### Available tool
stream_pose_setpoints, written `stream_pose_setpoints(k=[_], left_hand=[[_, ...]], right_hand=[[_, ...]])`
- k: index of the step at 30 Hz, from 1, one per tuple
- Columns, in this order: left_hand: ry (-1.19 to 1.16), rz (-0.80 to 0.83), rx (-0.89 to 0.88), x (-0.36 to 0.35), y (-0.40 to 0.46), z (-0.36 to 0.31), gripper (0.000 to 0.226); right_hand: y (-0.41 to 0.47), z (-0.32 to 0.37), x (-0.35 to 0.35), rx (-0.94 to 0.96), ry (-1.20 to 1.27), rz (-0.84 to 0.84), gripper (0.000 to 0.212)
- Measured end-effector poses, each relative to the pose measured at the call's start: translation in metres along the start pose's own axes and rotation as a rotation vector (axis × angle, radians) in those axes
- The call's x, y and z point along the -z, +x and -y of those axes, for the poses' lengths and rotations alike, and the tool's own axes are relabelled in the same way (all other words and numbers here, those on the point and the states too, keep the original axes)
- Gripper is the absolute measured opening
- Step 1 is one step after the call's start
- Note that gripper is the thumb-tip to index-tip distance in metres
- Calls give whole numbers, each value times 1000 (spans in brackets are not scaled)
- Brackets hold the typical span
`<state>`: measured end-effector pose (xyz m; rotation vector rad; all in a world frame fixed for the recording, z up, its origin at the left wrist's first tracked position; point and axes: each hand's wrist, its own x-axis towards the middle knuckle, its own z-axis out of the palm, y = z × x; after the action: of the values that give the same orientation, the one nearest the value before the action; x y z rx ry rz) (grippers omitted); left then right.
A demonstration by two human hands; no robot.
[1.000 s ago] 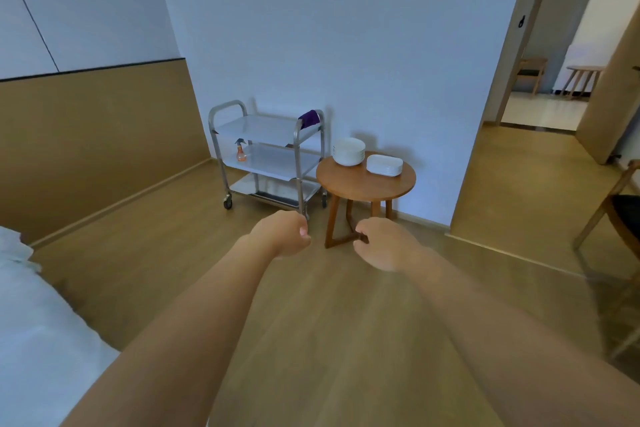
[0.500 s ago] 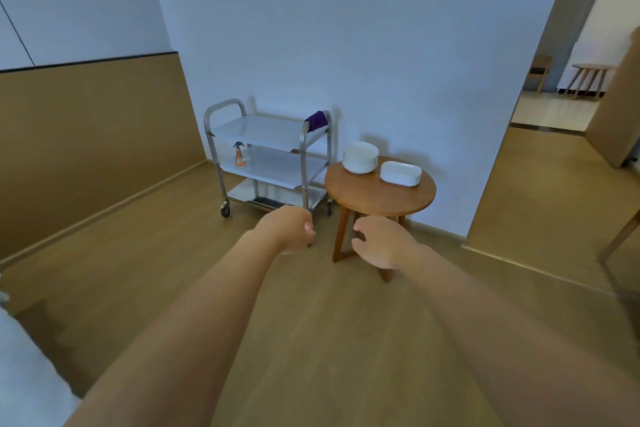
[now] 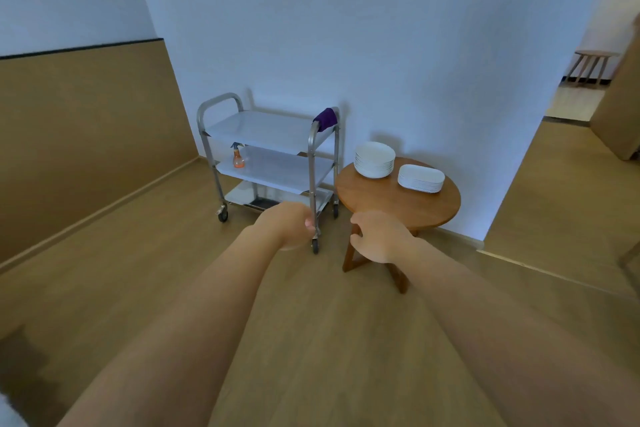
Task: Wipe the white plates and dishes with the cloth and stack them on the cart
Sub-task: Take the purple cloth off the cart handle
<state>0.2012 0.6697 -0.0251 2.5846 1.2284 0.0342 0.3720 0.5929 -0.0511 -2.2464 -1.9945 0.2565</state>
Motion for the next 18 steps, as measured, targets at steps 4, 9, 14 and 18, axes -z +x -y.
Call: stream_pose_setpoints(k=[4,9,14,18], left_hand=[[0,5,-8,0,40,21,18],[16,10,-6,-3,103,43,16],[25,3,10,6,189,61,20],[29,7,6,17,264,69,21]], right_hand=[[42,-1,-5,21,3,11,38],[104,-17,-16,25,29,26,37],[186,-53,-11,12,70,27,36],[252,-85,-2,-9,85,46,37]])
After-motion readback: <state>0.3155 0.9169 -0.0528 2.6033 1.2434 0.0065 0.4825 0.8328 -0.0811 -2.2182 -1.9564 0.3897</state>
